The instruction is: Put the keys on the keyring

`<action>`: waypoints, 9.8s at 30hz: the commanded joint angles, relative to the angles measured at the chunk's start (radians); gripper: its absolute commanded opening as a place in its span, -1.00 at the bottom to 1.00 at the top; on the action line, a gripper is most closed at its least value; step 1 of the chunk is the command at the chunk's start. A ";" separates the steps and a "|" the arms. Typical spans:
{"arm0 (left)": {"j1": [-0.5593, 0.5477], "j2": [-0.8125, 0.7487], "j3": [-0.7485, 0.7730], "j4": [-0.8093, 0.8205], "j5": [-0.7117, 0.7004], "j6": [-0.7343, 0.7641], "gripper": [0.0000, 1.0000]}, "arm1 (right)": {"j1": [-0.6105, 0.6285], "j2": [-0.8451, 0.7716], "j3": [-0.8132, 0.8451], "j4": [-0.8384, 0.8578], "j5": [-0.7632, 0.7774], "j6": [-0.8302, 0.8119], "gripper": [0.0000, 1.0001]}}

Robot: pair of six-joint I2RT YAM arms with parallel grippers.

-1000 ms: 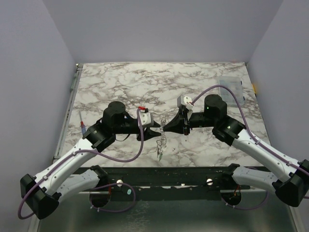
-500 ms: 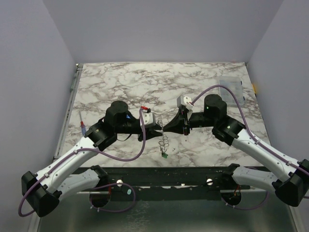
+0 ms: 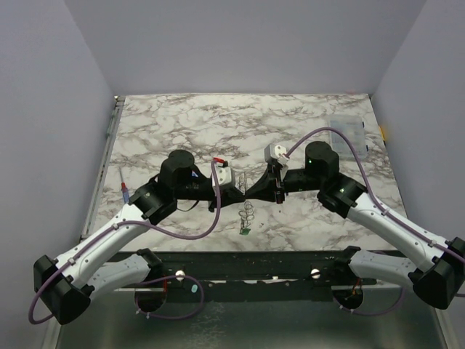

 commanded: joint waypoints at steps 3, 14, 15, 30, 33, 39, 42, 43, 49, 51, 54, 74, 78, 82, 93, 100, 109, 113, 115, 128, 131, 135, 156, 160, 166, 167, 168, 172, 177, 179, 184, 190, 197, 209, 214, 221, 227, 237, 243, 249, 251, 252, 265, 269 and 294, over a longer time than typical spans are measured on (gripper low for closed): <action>-0.004 0.045 0.050 0.004 0.067 0.030 -1.00 | 0.002 0.012 0.005 0.012 -0.072 0.002 -0.99; -0.004 0.021 0.037 0.025 0.031 0.116 -1.00 | 0.002 -0.031 -0.006 0.040 -0.042 0.032 -0.35; -0.004 0.016 0.031 0.032 0.032 0.117 -1.00 | 0.002 -0.034 -0.007 0.040 -0.042 0.033 -0.29; -0.003 -0.024 -0.017 0.091 0.062 0.148 -1.00 | 0.002 -0.166 -0.073 0.148 0.060 0.046 0.10; -0.003 -0.035 -0.022 0.108 0.081 0.155 -1.00 | 0.002 -0.184 -0.092 0.178 0.061 0.044 0.09; -0.003 -0.060 -0.043 0.207 0.118 0.110 -1.00 | 0.002 -0.158 -0.074 0.157 0.013 0.029 -0.04; -0.003 -0.064 -0.061 0.295 0.145 0.058 -1.00 | 0.003 -0.158 -0.071 0.160 0.012 0.026 -0.13; -0.004 -0.065 -0.067 0.324 0.150 0.041 -1.00 | 0.002 -0.159 -0.071 0.161 0.010 0.025 -0.15; -0.004 -0.071 -0.114 0.533 0.171 -0.104 -1.00 | 0.001 -0.166 -0.063 0.157 0.016 0.018 -0.21; -0.004 -0.071 -0.127 0.604 0.176 -0.152 -1.00 | 0.002 -0.167 -0.061 0.161 0.012 0.017 -0.24; -0.004 -0.067 -0.139 0.671 0.180 -0.208 -1.00 | 0.002 -0.168 -0.057 0.163 0.010 0.014 -0.28; -0.004 -0.046 -0.188 0.870 0.175 -0.356 -1.00 | 0.001 -0.169 -0.056 0.215 -0.004 0.037 -0.97; -0.007 -0.040 -0.199 0.882 0.170 -0.363 -1.00 | 0.001 -0.165 -0.059 0.239 -0.005 0.053 -0.99; -0.009 -0.033 -0.210 0.890 0.155 -0.364 -1.00 | 0.002 -0.161 -0.077 0.275 0.002 0.075 -0.99; -0.012 -0.003 -0.220 0.916 0.168 -0.397 -1.00 | 0.003 -0.135 -0.069 0.287 -0.015 0.102 -0.69; -0.015 -0.009 -0.228 0.944 0.155 -0.415 -1.00 | 0.003 -0.111 -0.069 0.297 -0.041 0.131 -0.70; -0.016 -0.028 -0.254 1.043 0.103 -0.481 -1.00 | 0.002 -0.114 -0.068 0.245 -0.030 0.115 -0.48; -0.016 -0.021 -0.276 1.143 0.080 -0.560 -1.00 | 0.002 -0.129 -0.070 0.220 -0.022 0.115 -0.37; -0.015 -0.021 -0.292 1.194 0.065 -0.594 -1.00 | 0.002 -0.133 -0.069 0.210 -0.022 0.115 -0.36; -0.015 -0.051 -0.324 1.267 -0.049 -0.668 -1.00 | 0.002 -0.155 -0.086 0.193 -0.018 0.121 -0.39; -0.015 -0.054 -0.337 1.299 -0.083 -0.699 -1.00 | 0.002 -0.150 -0.090 0.198 -0.024 0.126 -0.29; -0.015 -0.053 -0.369 1.374 -0.104 -0.755 -1.00 | 0.003 -0.121 -0.069 0.203 -0.031 0.137 -0.16; -0.016 -0.112 -0.498 1.449 -0.133 -0.758 -1.00 | 0.003 0.024 0.113 -0.006 -0.107 0.142 1.00; -0.014 -0.130 -0.521 1.448 -0.198 -0.750 -1.00 | 0.002 0.016 0.163 -0.140 -0.093 0.115 0.98; -0.009 -0.140 -0.541 1.449 -0.260 -0.745 -1.00 | 0.001 -0.001 0.193 -0.270 -0.022 0.116 0.97; -0.009 -0.141 -0.543 1.450 -0.263 -0.746 -1.00 | 0.002 -0.016 0.186 -0.261 -0.007 0.115 0.94; -0.008 -0.137 -0.541 1.453 -0.260 -0.748 -1.00 | 0.002 -0.032 0.175 -0.241 0.002 0.116 0.90; -0.010 -0.113 -0.528 1.469 -0.211 -0.770 -1.00 | 0.001 -0.074 0.139 -0.137 -0.008 0.135 0.57; -0.009 -0.107 -0.510 1.470 -0.159 -0.793 -1.00 | 0.001 -0.064 0.153 -0.029 -0.071 0.149 0.16; -0.009 -0.108 -0.508 1.469 -0.151 -0.804 -1.00 | 0.003 -0.044 0.166 -0.009 -0.108 0.153 0.13; -0.009 -0.112 -0.508 1.471 -0.140 -0.823 -1.00 | 0.001 0.020 0.185 0.014 -0.160 0.169 0.04; -0.008 -0.115 -0.516 1.472 -0.154 -0.820 -1.00 | 0.001 0.031 0.165 0.108 -0.186 0.223 -0.18; -0.009 -0.094 -0.510 1.472 -0.160 -0.803 -1.00 | 0.001 0.013 0.155 0.135 -0.205 0.235 -0.24; -0.009 -0.076 -0.498 1.472 -0.154 -0.796 -1.00 | 0.002 0.055 0.161 0.137 -0.212 0.244 -0.27; -0.010 -0.080 -0.501 1.472 -0.161 -0.794 -1.00 | 0.002 0.080 0.169 0.115 -0.218 0.240 -0.28; -0.009 -0.074 -0.505 1.472 -0.171 -0.794 -1.00 | 0.004 0.096 0.179 0.101 -0.229 0.234 -0.48; -0.008 -0.067 -0.506 1.470 -0.220 -0.810 -1.00 | 0.004 0.113 0.191 0.065 -0.217 0.205 -0.67; -0.009 -0.068 -0.523 1.467 -0.339 -0.848 -1.00 | 0.013 0.112 0.163 -0.010 -0.129 0.155 -0.99; -0.010 -0.078 -0.530 1.444 -0.331 -0.818 -0.40 | 0.013 0.085 0.144 0.005 -0.086 0.140 -0.99; -0.009 -0.156 -0.519 1.235 -0.335 -0.705 0.03 | 0.013 0.051 0.127 0.010 -0.056 0.126 -0.99; -0.009 -0.182 -0.516 1.170 -0.341 -0.672 0.09 | 0.013 0.040 0.116 0.022 -0.052 0.127 -0.99; -0.010 -0.196 -0.512 1.135 -0.346 -0.656 0.13 | 0.013 0.036 0.113 0.027 -0.053 0.131 -0.99; -0.010 -0.340 -0.364 0.625 -0.428 -0.427 0.20 | 0.014 -0.013 0.075 0.026 -0.054 0.118 -0.99; -0.010 -0.376 -0.323 0.517 -0.565 -0.425 0.29 | 0.013 -0.053 0.014 0.078 -0.012 0.115 -0.99; -0.008 -0.260 -0.170 0.171 -0.724 -0.425 0.39 | 0.013 -0.087 -0.041 -0.013 0.349 0.207 -0.98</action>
